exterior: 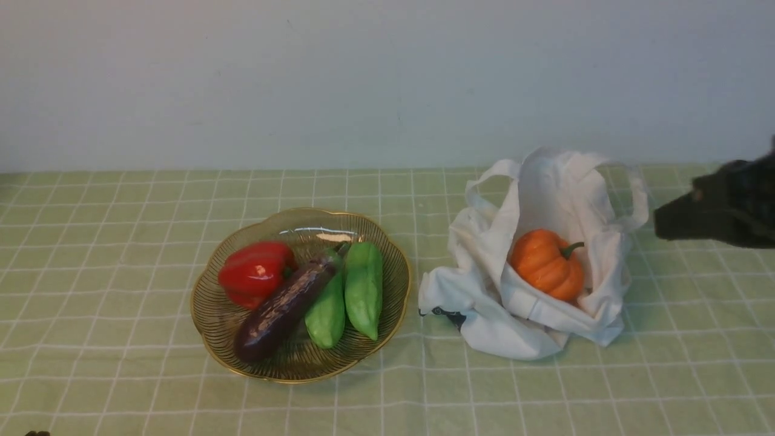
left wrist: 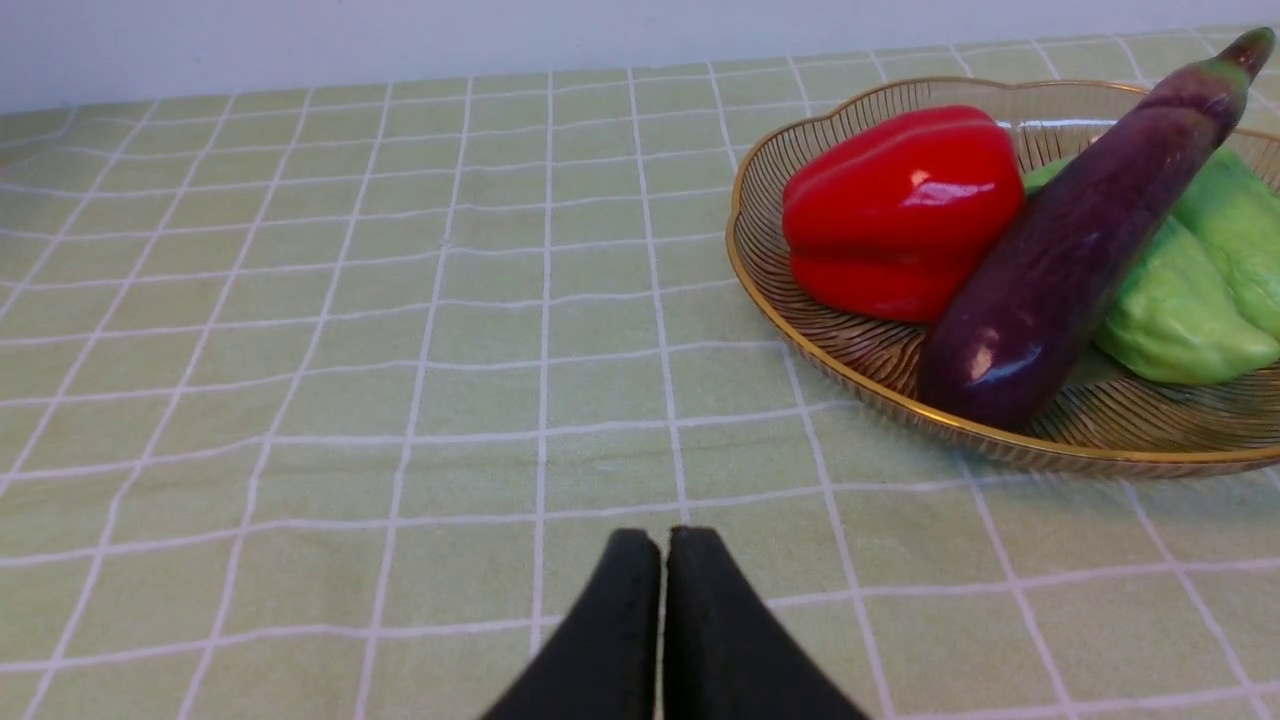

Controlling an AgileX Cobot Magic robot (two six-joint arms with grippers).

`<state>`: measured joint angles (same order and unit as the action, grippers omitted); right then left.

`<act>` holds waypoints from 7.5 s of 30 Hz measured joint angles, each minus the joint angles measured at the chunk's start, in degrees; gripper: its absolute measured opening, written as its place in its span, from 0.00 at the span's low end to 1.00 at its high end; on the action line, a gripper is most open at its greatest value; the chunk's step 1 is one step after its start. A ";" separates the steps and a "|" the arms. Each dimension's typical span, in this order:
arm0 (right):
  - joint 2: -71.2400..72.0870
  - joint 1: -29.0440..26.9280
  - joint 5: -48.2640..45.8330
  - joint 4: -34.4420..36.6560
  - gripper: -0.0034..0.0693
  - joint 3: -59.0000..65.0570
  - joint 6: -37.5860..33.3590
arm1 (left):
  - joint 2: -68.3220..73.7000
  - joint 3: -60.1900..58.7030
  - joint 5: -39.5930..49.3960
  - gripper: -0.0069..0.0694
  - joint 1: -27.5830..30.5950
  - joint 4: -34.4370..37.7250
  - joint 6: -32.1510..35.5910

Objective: Take vegetables from bag on green coffee tablecloth place on plate.

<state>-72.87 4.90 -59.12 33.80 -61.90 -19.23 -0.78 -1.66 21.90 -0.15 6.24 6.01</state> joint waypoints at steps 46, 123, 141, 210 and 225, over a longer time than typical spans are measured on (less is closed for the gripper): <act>-29.92 5.94 30.41 -0.28 0.76 -4.05 15.03 | 0.00 0.00 0.00 0.08 0.00 0.00 0.00; -46.15 30.80 24.13 6.47 0.52 -33.12 -4.71 | 0.00 0.00 0.00 0.08 0.00 0.00 0.00; -11.99 17.63 9.71 -18.49 0.25 -33.07 13.09 | 0.00 0.00 0.00 0.08 0.00 0.00 0.00; 73.41 4.49 39.31 -26.97 0.03 62.18 9.48 | 0.00 0.00 0.00 0.08 0.00 0.00 0.00; 73.53 -6.41 37.15 -27.42 0.03 63.18 12.69 | 0.00 0.00 0.00 0.08 0.00 -0.02 0.00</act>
<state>0.66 -1.51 -21.97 6.38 1.27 -6.54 -0.78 -1.66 21.90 -0.15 6.22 6.01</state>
